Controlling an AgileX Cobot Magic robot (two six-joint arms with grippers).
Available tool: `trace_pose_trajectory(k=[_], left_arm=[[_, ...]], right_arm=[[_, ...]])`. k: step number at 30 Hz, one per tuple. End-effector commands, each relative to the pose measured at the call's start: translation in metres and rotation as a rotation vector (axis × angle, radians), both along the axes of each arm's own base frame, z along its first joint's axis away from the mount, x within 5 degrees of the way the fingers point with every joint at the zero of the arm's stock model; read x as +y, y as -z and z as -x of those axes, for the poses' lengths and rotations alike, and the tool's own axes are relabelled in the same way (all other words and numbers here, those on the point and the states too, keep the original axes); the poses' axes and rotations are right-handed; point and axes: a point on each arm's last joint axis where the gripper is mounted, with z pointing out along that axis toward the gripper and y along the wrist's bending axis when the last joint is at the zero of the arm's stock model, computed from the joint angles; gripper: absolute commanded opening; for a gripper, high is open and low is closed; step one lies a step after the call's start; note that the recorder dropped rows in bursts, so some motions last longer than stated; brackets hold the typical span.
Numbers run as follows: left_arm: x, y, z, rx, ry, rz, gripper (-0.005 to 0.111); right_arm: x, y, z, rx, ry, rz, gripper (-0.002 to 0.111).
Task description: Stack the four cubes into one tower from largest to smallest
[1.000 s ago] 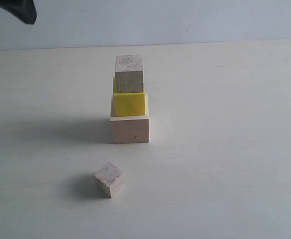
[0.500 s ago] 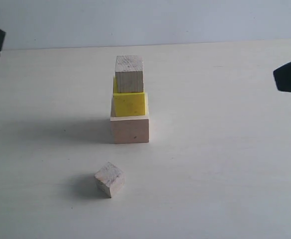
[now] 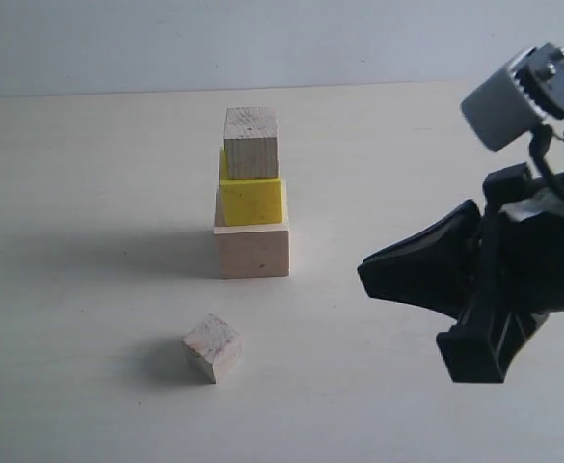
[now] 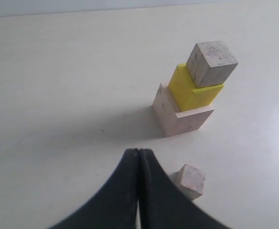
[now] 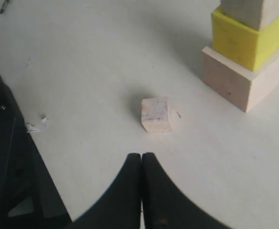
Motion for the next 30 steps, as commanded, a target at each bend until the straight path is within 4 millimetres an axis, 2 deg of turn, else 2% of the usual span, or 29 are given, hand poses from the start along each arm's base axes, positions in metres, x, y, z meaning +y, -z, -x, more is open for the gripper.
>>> trace_pose_trajectory(k=[1,4,7,10,17,19,24,27,29,30], left_arm=[[0.001,0.008,0.007,0.012,0.001,0.045,0.0],[0.0,0.012,0.007,0.029,0.003,0.051,0.0],[0.0,0.012,0.006,0.017,0.002,0.056,0.0],[-0.001,0.01,0.005,-0.011,0.0,0.07,0.0],[-0.002,0.006,0.003,-0.056,-0.002,0.097,0.0],[-0.002,0.006,0.002,-0.058,-0.004,0.1,0.0],[-0.004,0.006,0.004,-0.037,0.003,0.134,0.0],[-0.006,0.006,0.005,-0.019,0.008,0.156,0.0],[-0.005,0.007,0.006,-0.014,0.01,0.154,0.0],[-0.005,0.007,0.006,-0.01,0.011,0.152,0.0]], right_arm=[[0.008,0.01,-0.006,-0.043,-0.056,-0.032,0.0],[0.016,0.013,-0.004,-0.088,-0.105,-0.011,0.0],[0.025,0.015,0.002,-0.229,-0.214,0.048,0.0],[0.03,0.013,0.001,-0.316,-0.198,0.072,0.0],[0.046,0.031,0.002,-0.141,-0.186,0.083,0.0],[0.052,0.027,-0.005,-0.078,-0.106,0.028,0.0],[0.062,-0.005,-0.031,0.121,0.306,-0.295,0.0],[0.061,-0.017,-0.032,0.215,0.4,-0.406,0.0],[0.059,-0.025,-0.028,0.373,0.474,-0.509,0.0],[0.059,-0.028,-0.025,0.376,0.446,-0.518,0.0]])
